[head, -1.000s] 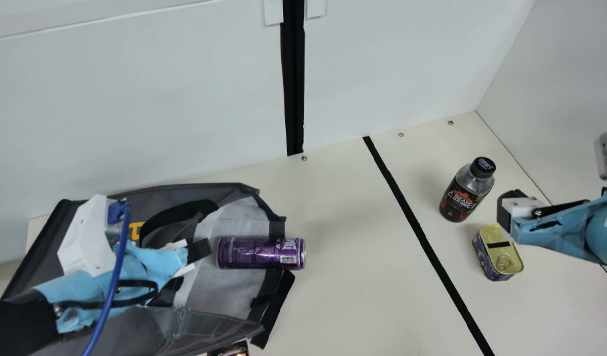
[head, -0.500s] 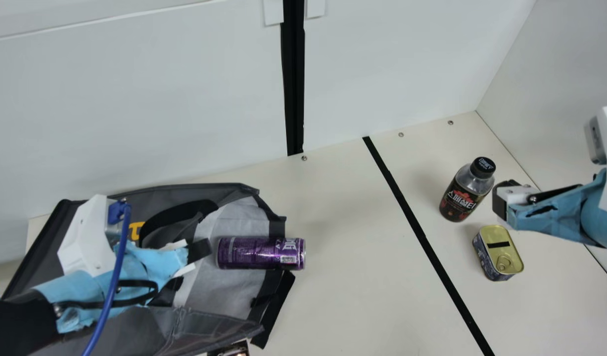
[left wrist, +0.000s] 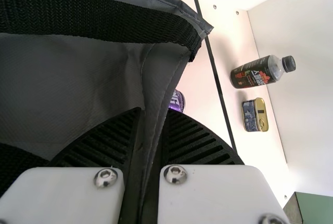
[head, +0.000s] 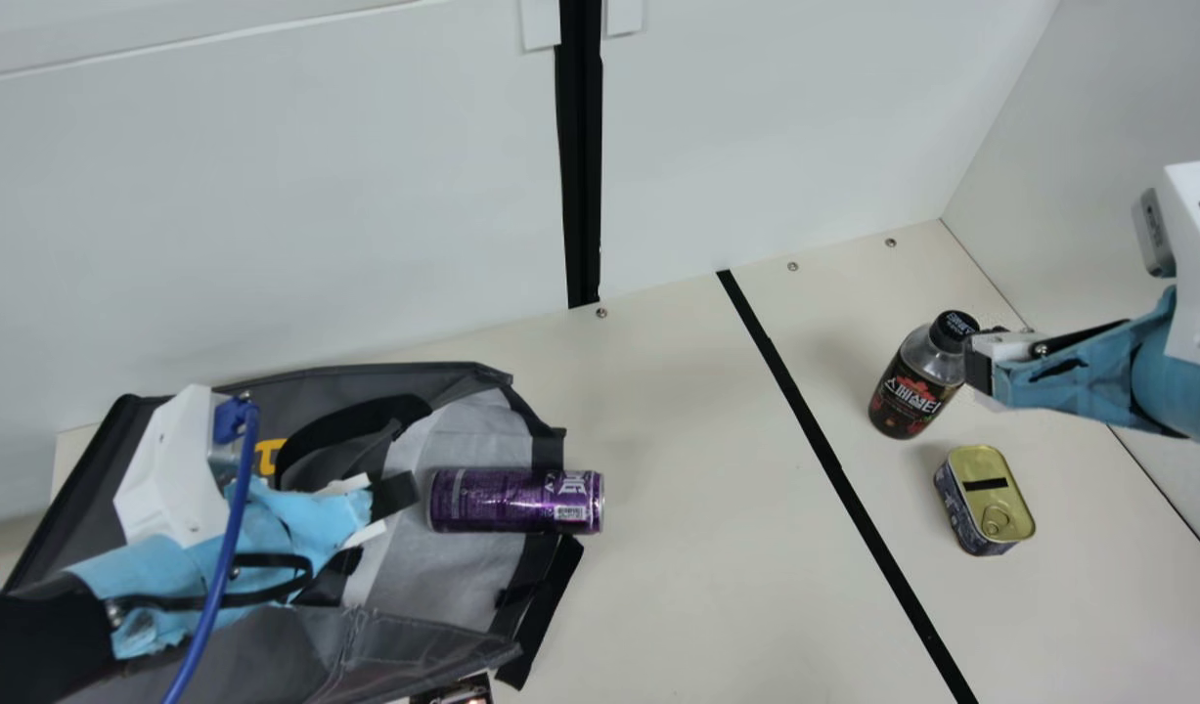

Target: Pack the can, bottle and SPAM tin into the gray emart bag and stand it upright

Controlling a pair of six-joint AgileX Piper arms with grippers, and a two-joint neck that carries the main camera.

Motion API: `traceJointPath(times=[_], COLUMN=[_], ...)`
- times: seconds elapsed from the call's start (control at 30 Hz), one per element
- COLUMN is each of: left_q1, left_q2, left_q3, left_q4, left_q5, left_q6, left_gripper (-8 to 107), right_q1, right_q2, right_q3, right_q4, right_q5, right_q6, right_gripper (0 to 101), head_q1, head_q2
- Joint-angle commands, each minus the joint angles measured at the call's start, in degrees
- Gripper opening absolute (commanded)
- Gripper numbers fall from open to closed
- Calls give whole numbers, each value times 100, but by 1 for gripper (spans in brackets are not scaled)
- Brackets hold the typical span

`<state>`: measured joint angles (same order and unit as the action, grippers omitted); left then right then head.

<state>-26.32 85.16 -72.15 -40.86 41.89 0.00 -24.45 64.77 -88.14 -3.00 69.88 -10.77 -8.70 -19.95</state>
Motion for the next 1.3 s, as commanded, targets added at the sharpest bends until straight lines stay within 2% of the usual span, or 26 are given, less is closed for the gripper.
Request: traceJointPath(times=[0.0,0.73,1.27], left_q1=[0,0,0], left_q2=[0,0,0], left_q3=[0,0,0], left_q4=[0,0,0], left_q5=[0,0,0], left_q6=[0,0,0], left_gripper=[-8,-8,-8], right_q1=[-68,-560,-698], right_q2=[105,1383,2173], right_q3=[-54,-743,-977], right_q4=[65,528,600], right_q5=[2,2,2], right_q6=[-64,-553,-713], right_gripper=[95,95,95], head_q1=[-130,-130,-130], head_q2=[-5,-5,-5])
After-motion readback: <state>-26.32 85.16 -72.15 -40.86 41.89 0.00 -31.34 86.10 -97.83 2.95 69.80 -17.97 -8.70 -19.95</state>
